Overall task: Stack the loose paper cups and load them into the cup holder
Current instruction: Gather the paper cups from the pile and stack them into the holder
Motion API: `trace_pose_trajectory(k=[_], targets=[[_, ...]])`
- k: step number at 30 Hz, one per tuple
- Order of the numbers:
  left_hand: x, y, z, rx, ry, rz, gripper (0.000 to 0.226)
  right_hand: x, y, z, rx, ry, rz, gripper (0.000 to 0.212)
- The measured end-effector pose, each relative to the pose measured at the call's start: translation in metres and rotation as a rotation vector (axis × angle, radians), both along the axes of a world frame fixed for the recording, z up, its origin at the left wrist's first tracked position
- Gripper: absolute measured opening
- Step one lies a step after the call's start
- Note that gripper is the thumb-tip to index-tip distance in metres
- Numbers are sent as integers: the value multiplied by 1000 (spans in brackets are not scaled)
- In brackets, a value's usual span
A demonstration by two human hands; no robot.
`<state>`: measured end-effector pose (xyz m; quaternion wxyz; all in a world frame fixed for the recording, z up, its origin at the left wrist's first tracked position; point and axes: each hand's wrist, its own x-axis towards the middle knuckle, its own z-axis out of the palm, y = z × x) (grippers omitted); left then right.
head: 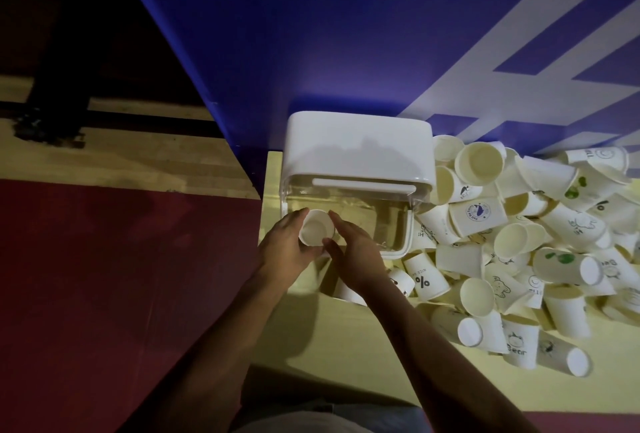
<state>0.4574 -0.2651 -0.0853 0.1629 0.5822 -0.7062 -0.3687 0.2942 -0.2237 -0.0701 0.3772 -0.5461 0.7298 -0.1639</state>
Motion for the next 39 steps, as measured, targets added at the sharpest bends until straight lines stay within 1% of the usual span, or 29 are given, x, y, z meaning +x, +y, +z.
trace_pose_trajectory(k=[3,9,12,14,16,18,22,24,26,32,35,39], targets=[[-1,-3,-7,15,-64,-9,76,2,-3,-3,49,88,30,60],[-4,-4,-6,44,-88,-24,75,2,-4,-1,47,130,46,62],[-5,2,0,46,-84,6,88,2,5,3,-17,111,10,66],[-4,12,7,-39,-61,16,88,-2,19,8,-70,89,-51,63],[-5,27,16,-144,-88,-26,79,-10,40,13,-121,77,-111,57],[-13,44,25,-192,-118,-79,70,-21,62,19,-141,59,-181,53],[-53,75,37,-134,-68,-231,60,-53,112,28,-191,44,-331,44],[-76,89,42,-149,-39,-325,55,-71,134,30,-221,38,-396,39],[-101,103,47,-171,-38,-407,52,-91,157,35,-213,39,-462,39],[-176,145,45,-143,-49,-537,55,-152,216,44,-246,94,-553,37],[-213,164,38,-86,-110,-552,57,-187,244,44,-240,116,-583,35],[-247,192,24,-72,-288,-555,59,-230,281,41,-219,102,-633,31]])
